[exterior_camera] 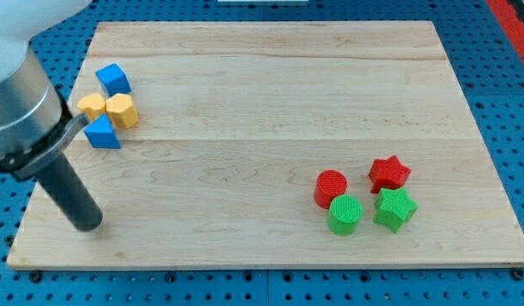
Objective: Slide green star and red star up
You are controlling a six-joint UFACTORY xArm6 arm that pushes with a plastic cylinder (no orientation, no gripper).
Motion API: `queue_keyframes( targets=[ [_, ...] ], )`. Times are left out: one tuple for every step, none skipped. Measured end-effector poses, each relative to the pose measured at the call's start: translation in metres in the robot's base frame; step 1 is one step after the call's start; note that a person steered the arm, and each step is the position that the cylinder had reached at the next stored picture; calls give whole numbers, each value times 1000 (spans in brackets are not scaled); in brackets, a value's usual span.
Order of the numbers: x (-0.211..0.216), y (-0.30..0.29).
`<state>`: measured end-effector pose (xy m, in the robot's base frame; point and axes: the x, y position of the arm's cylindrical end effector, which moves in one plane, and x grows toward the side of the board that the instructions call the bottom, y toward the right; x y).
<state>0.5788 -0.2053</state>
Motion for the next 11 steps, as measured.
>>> queue_keyframes(
  targets=[
    [40, 10],
    [40, 17],
    [40, 72],
    [39, 177],
    [31, 249],
    [31, 335],
    [6, 368],
    [-33, 371],
    [-77, 371],
    [-55, 398],
    [-36, 377]
  ],
)
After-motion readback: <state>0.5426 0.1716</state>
